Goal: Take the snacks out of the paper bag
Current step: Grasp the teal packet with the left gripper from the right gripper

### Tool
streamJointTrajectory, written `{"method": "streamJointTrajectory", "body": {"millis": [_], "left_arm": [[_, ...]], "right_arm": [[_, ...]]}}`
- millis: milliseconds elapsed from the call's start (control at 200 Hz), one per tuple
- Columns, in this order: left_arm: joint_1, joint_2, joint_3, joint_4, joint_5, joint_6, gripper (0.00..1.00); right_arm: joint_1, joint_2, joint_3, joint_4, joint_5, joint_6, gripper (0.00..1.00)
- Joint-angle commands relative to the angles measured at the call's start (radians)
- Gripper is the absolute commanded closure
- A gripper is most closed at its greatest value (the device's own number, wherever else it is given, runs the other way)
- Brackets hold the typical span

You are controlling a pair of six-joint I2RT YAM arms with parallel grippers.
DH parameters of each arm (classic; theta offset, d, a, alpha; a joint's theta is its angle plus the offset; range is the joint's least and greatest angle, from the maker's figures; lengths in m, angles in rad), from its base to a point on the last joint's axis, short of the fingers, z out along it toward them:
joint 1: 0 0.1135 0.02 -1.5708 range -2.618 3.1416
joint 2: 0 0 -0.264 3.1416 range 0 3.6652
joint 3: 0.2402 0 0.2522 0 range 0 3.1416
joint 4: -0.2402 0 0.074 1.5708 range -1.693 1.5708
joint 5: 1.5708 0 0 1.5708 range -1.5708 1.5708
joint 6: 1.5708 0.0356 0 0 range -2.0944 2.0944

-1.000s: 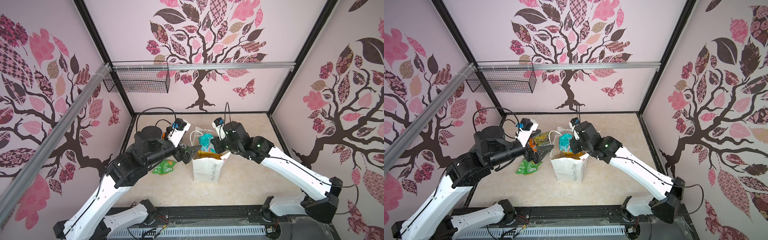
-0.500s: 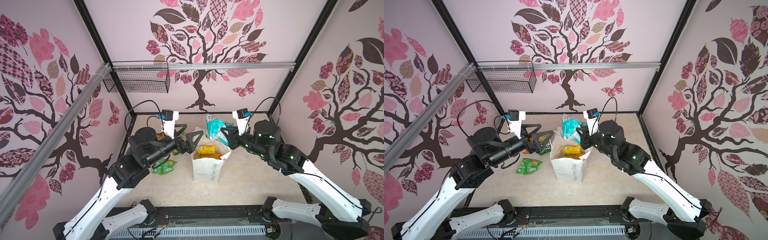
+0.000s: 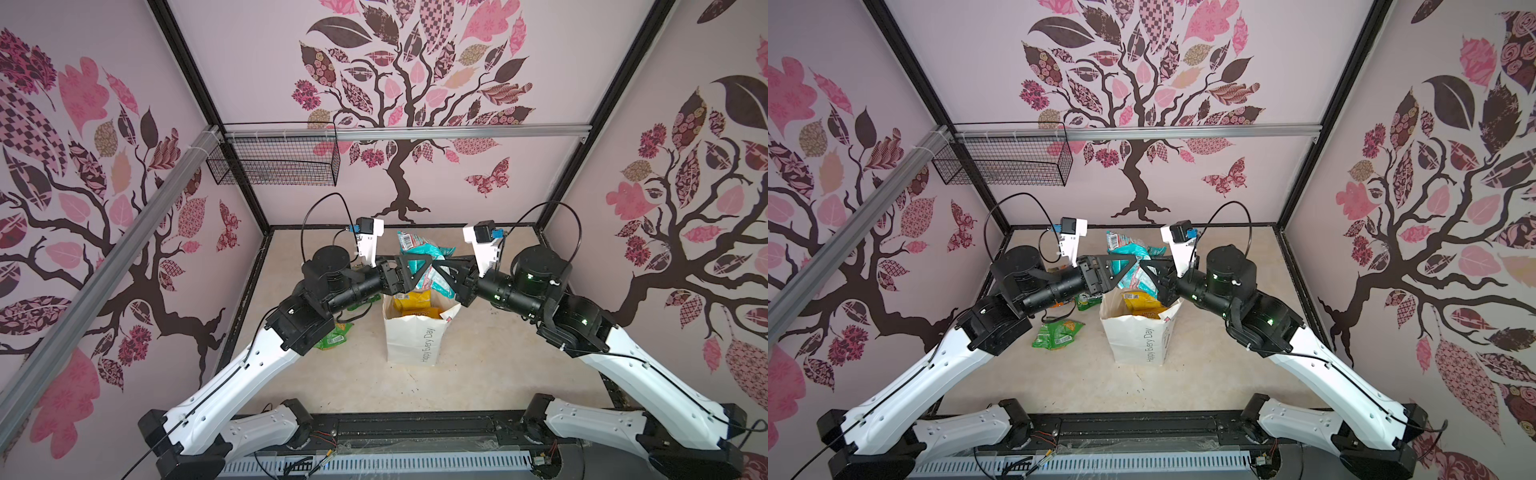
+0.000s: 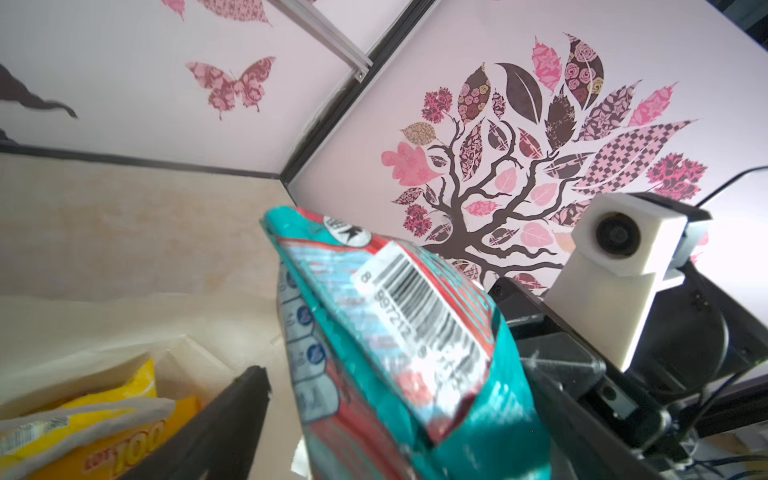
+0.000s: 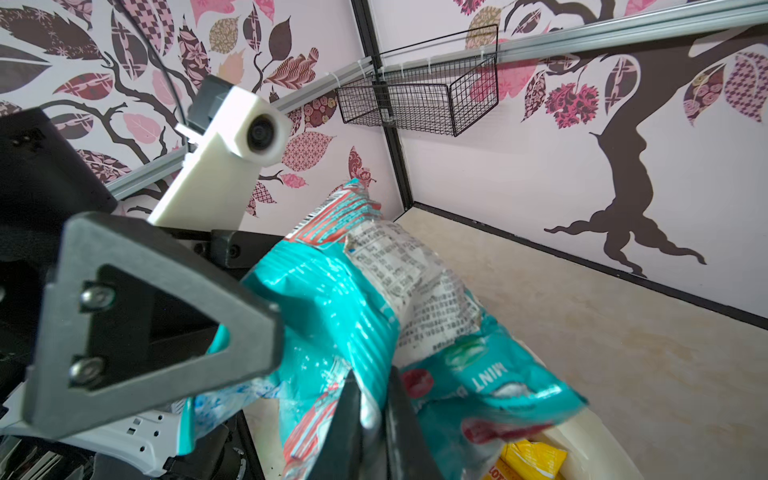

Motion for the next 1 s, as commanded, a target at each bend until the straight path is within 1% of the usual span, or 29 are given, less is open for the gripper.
{"method": "streamJointTrajectory", "body": {"millis": [0, 105, 175, 250, 355, 435, 500, 545, 610, 660, 750, 860, 915, 995], "left_arm": [[-0.003, -0.014, -0.035, 0.09, 0.035, -0.051, 0.26], [-0.003, -0.018, -0.04, 0.101, 0.035, -0.049, 0.43], [-0.003, -0.015, -0.039, 0.106, 0.048, -0.038, 0.49], [-0.004, -0.017, -0.04, 0.132, 0.082, -0.014, 0.55], [-0.003, -0.027, -0.05, 0.17, 0.107, 0.018, 0.68], [-0.003, -0.04, -0.056, 0.188, 0.113, 0.044, 0.77], [-0.003, -0.05, -0.054, 0.197, 0.117, 0.067, 0.82], [-0.004, -0.059, -0.054, 0.2, 0.119, 0.084, 0.85], [-0.004, -0.071, -0.052, 0.203, 0.118, 0.111, 0.88], [-0.003, -0.08, -0.05, 0.204, 0.114, 0.128, 0.9], [-0.004, -0.098, -0.05, 0.201, 0.106, 0.16, 0.93], [-0.004, -0.12, -0.049, 0.179, 0.098, 0.22, 0.93], [-0.004, -0.129, -0.048, 0.161, 0.087, 0.259, 0.94], [-0.004, -0.154, -0.044, 0.127, 0.06, 0.32, 0.94]], "right_arm": [[0.004, 0.001, 0.016, 0.065, -0.047, -0.002, 0.96], [0.003, 0.009, 0.007, 0.074, -0.068, -0.002, 0.93], [0.003, 0.015, 0.004, 0.076, -0.076, 0.0, 0.9], [0.003, 0.02, 0.001, 0.078, -0.085, 0.003, 0.84], [0.003, 0.018, -0.011, 0.093, -0.107, 0.01, 0.8], [0.003, 0.009, -0.019, 0.107, -0.123, 0.012, 0.72], [0.003, 0.001, -0.019, 0.115, -0.129, 0.016, 0.65], [0.003, -0.005, -0.02, 0.12, -0.128, 0.02, 0.56], [0.004, -0.012, -0.02, 0.126, -0.124, 0.026, 0.49], [0.003, -0.021, -0.023, 0.132, -0.124, 0.031, 0.39], [0.003, -0.039, -0.031, 0.149, -0.131, 0.038, 0.24], [0.003, -0.065, -0.055, 0.179, -0.127, 0.04, 0.07], [0.003, -0.08, -0.069, 0.192, -0.122, 0.038, 0.01], [0.003, -0.104, -0.091, 0.215, -0.122, 0.031, 0.01]]}}
